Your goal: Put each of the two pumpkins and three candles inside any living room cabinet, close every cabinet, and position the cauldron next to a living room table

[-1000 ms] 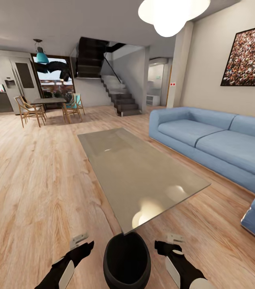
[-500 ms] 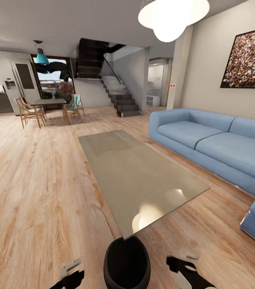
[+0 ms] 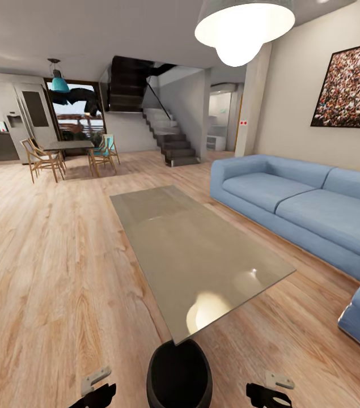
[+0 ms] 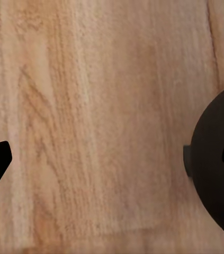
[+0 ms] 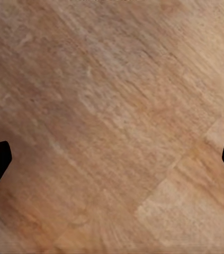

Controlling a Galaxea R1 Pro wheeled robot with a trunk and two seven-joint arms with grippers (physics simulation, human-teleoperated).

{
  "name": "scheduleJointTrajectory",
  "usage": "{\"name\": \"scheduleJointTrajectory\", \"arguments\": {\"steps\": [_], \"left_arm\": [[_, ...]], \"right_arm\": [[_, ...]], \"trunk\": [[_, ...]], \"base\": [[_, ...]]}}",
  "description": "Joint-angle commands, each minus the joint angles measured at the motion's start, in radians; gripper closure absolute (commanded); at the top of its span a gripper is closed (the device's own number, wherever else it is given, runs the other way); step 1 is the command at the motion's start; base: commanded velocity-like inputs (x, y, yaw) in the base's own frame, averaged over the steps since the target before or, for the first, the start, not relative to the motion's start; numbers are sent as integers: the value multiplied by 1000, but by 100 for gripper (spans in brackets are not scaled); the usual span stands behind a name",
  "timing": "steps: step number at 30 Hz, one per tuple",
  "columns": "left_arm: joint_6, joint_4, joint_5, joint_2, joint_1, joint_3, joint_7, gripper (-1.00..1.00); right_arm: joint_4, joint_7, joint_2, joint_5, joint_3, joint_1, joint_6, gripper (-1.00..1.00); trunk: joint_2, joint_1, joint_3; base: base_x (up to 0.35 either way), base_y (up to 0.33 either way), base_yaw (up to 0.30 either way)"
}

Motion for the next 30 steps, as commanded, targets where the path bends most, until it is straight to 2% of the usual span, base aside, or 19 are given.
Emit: {"name": "scheduleJointTrajectory", "arguments": {"steps": [1, 8, 12, 18, 30], "left_arm": [[0, -1, 11, 0, 0, -2, 1, -100], [0, 12, 11, -3, 0, -2, 1, -100], [0, 22, 11, -4, 0, -1, 1, -100], [0, 24, 11, -6, 0, -1, 1, -100], [0, 37, 8, -11, 0, -2, 0, -100]], "right_arm": [[3, 0, 1, -5, -3, -1, -6, -100], [10, 1, 4, -5, -3, -1, -7, -100], [10, 1, 15, -5, -3, -1, -7, -100], [5, -1, 3, -2, -3, -1, -7, -100], [5, -2, 2, 4, 1, -1, -7, -100]], "trunk": [[7, -4, 2], [56, -31, 24], [84, -46, 37], [126, -69, 56], [210, -115, 93]], "base": [[0, 0, 0], [0, 0, 0], [0, 0, 0], [-11, 0, 0], [-265, 0, 0]]}}
